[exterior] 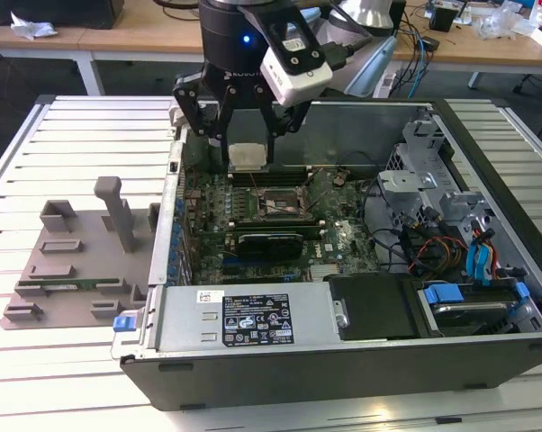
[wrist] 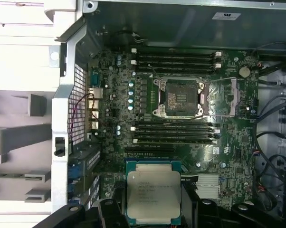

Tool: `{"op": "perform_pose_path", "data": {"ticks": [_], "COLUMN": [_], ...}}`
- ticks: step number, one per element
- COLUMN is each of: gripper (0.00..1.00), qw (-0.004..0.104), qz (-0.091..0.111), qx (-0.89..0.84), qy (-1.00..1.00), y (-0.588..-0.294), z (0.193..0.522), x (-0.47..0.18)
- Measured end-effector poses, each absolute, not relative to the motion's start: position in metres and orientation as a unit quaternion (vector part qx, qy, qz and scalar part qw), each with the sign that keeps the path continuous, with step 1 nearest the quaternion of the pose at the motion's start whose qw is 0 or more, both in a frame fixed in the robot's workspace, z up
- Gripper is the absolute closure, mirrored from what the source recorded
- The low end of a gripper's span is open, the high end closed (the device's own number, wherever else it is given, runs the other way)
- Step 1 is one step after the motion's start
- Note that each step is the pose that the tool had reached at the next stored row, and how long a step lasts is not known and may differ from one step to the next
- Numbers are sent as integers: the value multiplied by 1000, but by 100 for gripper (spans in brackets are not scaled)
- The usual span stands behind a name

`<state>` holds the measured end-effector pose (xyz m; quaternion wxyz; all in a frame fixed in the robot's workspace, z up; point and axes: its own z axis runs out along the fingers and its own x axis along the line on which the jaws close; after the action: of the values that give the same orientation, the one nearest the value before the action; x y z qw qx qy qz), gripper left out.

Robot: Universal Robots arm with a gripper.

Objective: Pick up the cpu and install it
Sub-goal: 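Pick up the cpu and move it towards the insertion slot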

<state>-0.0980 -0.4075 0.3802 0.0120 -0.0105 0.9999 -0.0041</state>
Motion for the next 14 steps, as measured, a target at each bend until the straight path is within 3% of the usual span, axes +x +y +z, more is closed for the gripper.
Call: {"op": "perform_pose_path", "data": {"ticks": [14], "gripper": [45], "qw": [12], "qz": [-4], "qx": [-10], "qy": [1000], "y": [-393], "z": [371], "x": [-63]}}
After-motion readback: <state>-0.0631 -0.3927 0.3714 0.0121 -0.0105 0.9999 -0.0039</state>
